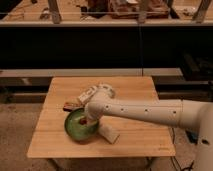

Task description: Place the pepper in the ceramic bowl

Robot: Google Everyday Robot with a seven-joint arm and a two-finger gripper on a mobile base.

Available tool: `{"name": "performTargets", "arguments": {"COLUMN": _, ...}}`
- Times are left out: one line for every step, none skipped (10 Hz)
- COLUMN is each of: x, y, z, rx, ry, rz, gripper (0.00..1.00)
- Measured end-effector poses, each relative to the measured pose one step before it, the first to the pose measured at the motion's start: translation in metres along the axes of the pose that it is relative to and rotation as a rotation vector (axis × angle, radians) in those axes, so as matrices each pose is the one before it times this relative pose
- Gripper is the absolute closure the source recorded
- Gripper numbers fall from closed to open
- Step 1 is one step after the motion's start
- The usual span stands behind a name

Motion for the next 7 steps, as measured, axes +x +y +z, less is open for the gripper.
{"name": "performTargets", "arguments": {"x": -0.00017, "y": 0.00288, "z": 0.00694, "rx": -0.00278, "ry": -0.01165, "rz": -0.01227, "gripper": 0.58}}
{"name": "performTargets", "arguments": {"x": 0.0031, "y": 0.00136, "z": 0.00451, "rx": -0.00576, "ry": 0.00276, "rz": 0.00181, "gripper": 0.53}}
{"name": "performTargets", "arguments": {"x": 0.0037, "y": 0.00234, "z": 0.0044, "rx": -0.00509, "ry": 0.00366, "rz": 0.00935, "gripper": 0.5}}
{"name": "performTargets", "arguments": {"x": 0.00441, "y": -0.0009, "z": 0.00027, "rx": 0.01124, "ry": 0.00566, "rz": 0.01423, "gripper": 0.5}}
{"name": "performTargets", "arguments": {"x": 0.00097, "y": 0.00114, "z": 0.0005, "rx": 0.00515, "ry": 0.0004, "rz": 0.00331, "gripper": 0.5}}
{"name": "performTargets", "arguments": {"x": -0.0031, "y": -0.00262, "z": 0.00081, "rx": 0.00298, "ry": -0.00404, "rz": -0.00324, "gripper": 0.5}}
{"name": "performTargets", "arguments": {"x": -0.00237, "y": -0.00141, "z": 0.00284, "rx": -0.00132, "ry": -0.00526, "rz": -0.00793, "gripper": 0.5}}
